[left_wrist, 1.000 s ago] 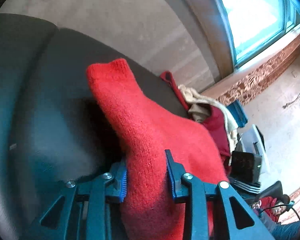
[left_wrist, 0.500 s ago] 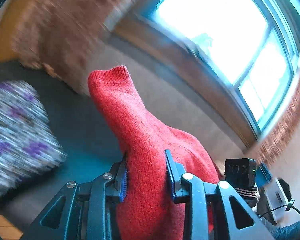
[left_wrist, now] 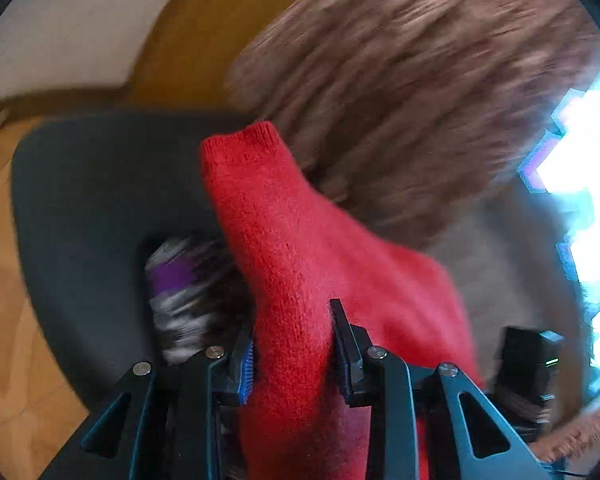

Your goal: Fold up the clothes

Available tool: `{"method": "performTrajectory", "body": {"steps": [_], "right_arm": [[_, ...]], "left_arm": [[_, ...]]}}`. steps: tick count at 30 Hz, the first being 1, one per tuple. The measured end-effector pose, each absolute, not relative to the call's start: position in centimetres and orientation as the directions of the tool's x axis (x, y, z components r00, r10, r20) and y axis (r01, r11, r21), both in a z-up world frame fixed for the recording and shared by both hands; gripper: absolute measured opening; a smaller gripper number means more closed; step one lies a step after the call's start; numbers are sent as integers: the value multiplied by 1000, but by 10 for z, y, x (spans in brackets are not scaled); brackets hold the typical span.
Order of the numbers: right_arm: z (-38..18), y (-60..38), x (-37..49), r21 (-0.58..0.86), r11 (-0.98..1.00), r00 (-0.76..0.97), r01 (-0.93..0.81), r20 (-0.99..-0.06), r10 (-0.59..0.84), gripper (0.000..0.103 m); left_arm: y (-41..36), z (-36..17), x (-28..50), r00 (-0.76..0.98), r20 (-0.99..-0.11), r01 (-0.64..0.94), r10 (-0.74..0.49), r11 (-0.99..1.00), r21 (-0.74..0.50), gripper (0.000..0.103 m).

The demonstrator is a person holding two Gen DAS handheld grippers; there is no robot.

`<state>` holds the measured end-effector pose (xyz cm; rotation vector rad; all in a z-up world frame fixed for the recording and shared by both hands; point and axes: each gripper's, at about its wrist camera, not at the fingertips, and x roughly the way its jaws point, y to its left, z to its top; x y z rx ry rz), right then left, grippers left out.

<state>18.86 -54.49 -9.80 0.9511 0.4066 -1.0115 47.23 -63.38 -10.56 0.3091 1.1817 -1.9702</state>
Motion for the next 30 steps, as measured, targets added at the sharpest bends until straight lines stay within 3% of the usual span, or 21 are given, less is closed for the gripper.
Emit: {"method": "performTrajectory", "body": {"steps": [2,8,12,15,17,19,22,24,26,30], "right_arm": [[-119,-550,180,538,175,539,824,-653,-531,70],[-112,-545,166,532,198,549,823,-657,-517,83],[-75,-538,173,355,229,420,906,-698,-580,85],[-36,-507,184,138,253,282,958,-631,-722,86],[-14,-495,185,90,333,325,939,-551,-768,87],[-9,-476,208,55,449,407,892,-531,-743,85],[-38,-465,237,-2,527,414,850,-616,-670,81],[-78,-503,239,36,502,368,864,-727,-580,81],[-108,-523,220,86,463,372,882,-730,-573,82],[-110,-519,213,115,465,403,878,-701,-589,82]], "left_arm": [[-639,-124,473,-646,-568,738,-510,-225,-637,34],[-623,-93,475,-635,-563,751,-529,-254,-609,34],[-599,-52,487,-506,-551,840,-664,-235,-488,31],[-587,-31,488,-495,-499,848,-711,-271,-456,32],[-585,-22,473,-517,-491,843,-701,-321,-431,32],[-588,-21,456,-539,-506,835,-673,-350,-424,33],[-600,-38,428,-563,-563,822,-606,-341,-455,33],[-609,-64,416,-560,-632,825,-537,-289,-485,29],[-611,-81,409,-559,-647,825,-519,-269,-497,26],[-606,-81,403,-508,-651,857,-564,-253,-450,27]]}}
